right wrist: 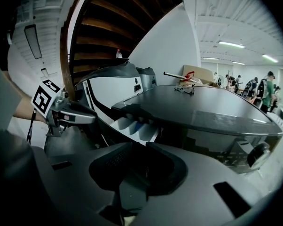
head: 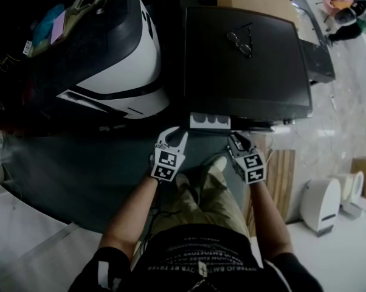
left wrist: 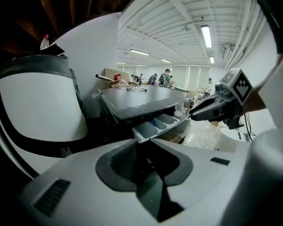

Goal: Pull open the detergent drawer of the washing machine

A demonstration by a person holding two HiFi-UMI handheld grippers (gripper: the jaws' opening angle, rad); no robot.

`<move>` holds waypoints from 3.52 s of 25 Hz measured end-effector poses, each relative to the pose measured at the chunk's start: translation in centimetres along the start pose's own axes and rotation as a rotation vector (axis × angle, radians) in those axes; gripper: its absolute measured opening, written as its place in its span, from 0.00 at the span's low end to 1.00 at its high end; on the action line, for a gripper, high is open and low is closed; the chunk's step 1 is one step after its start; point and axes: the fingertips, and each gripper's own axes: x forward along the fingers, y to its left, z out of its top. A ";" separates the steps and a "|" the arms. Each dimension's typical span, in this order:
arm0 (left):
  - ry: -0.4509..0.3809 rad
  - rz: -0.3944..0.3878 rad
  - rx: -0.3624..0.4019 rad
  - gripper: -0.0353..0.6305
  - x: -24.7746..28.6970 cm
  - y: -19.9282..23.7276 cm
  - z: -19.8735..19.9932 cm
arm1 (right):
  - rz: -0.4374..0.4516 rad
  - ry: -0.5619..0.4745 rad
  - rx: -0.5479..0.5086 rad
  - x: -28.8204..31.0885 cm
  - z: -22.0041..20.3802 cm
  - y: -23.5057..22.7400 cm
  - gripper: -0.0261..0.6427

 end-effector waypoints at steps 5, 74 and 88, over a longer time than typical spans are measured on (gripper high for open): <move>0.007 -0.014 0.007 0.18 -0.7 -0.7 -0.7 | -0.005 0.005 0.009 -0.6 -0.7 0.6 0.16; -0.374 0.046 0.025 0.06 -18.8 -5.9 12.1 | -0.064 -0.307 -0.082 -16.9 10.7 8.9 0.04; -0.490 0.048 -0.007 0.06 -26.5 -5.0 17.5 | -0.077 -0.402 -0.135 -23.0 16.8 11.4 0.04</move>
